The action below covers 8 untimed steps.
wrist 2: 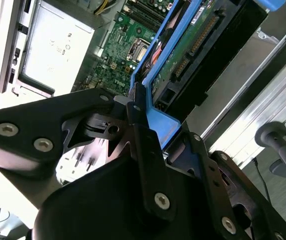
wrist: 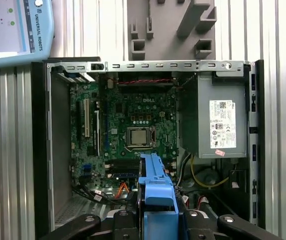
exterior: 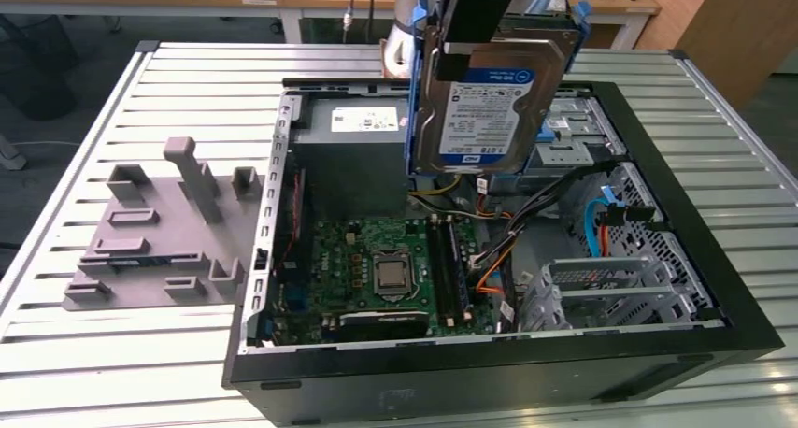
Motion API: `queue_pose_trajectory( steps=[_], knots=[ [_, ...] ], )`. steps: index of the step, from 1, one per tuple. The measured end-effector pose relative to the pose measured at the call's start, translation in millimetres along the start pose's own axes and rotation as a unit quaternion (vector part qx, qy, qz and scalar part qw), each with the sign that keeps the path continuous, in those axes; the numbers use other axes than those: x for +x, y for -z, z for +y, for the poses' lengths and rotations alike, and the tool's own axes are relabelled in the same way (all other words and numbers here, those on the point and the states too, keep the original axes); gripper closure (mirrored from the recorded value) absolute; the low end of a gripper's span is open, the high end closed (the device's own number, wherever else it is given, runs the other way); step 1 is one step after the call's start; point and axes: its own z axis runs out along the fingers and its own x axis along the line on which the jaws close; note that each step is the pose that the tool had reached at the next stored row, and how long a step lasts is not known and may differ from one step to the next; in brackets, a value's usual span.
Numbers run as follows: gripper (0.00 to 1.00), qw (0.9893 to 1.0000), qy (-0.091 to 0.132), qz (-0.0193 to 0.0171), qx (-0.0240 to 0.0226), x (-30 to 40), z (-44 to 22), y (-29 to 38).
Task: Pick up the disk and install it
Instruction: 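Insert the disk into the insertion slot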
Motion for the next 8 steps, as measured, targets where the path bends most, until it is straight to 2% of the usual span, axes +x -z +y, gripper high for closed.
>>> queue_pose_trajectory(
  steps=[8],
  knots=[
    [0.64,1.0,0.0,0.0004,0.0,4.1,-0.3,-1.2]
  ],
)
